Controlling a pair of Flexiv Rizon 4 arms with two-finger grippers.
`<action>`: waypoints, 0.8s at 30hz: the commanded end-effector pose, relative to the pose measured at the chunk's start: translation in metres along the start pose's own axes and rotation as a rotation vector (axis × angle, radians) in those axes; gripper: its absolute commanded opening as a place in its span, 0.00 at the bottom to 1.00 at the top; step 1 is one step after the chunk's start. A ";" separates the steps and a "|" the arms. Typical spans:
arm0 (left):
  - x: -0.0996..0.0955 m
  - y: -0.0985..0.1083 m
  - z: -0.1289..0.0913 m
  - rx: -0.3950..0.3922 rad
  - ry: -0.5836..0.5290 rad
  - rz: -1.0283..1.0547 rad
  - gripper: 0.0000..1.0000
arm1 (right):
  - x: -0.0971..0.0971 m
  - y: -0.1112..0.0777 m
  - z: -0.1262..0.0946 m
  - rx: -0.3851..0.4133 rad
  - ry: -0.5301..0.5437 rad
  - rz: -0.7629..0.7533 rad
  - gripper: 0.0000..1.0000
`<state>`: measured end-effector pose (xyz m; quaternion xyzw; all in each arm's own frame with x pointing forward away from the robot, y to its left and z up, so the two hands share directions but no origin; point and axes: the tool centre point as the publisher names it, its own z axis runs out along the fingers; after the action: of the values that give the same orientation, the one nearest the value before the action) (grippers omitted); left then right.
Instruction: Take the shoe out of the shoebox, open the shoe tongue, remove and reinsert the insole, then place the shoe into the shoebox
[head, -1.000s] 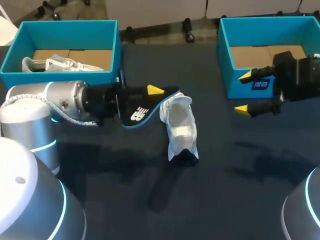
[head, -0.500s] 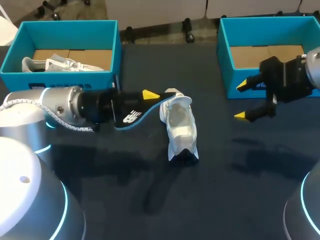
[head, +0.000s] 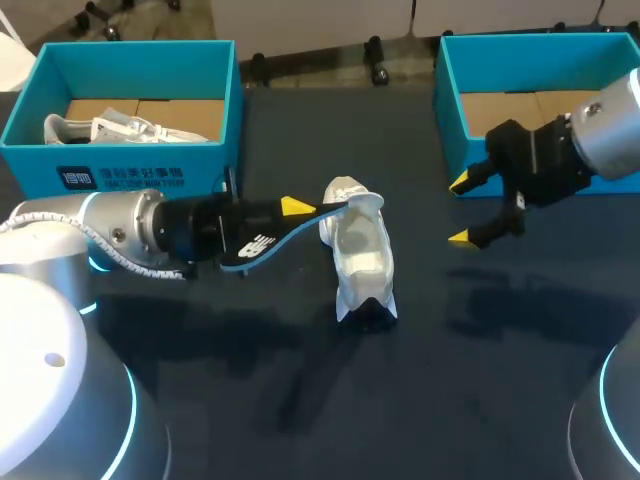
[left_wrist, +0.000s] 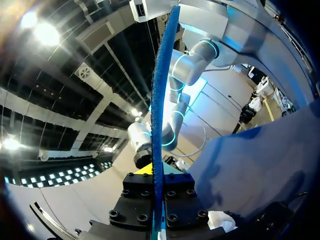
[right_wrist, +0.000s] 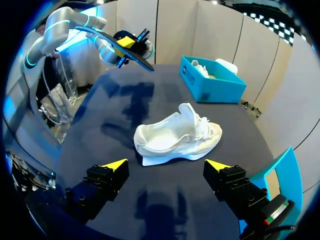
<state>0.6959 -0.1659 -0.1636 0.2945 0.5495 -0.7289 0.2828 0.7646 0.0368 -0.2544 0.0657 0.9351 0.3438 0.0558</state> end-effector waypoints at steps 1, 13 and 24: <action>0.006 0.001 -0.006 0.005 -0.004 -0.004 0.00 | -0.007 0.001 0.016 0.009 0.021 0.005 1.00; 0.018 -0.001 -0.017 0.011 0.005 -0.031 0.00 | -0.016 0.003 0.032 0.021 0.025 0.027 1.00; 0.022 -0.001 -0.019 0.034 0.032 -0.049 0.00 | -0.012 0.010 0.040 0.012 0.042 0.009 1.00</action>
<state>0.6816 -0.1515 -0.1812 0.2955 0.5498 -0.7388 0.2539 0.7831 0.0661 -0.2757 0.0626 0.9375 0.3405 0.0335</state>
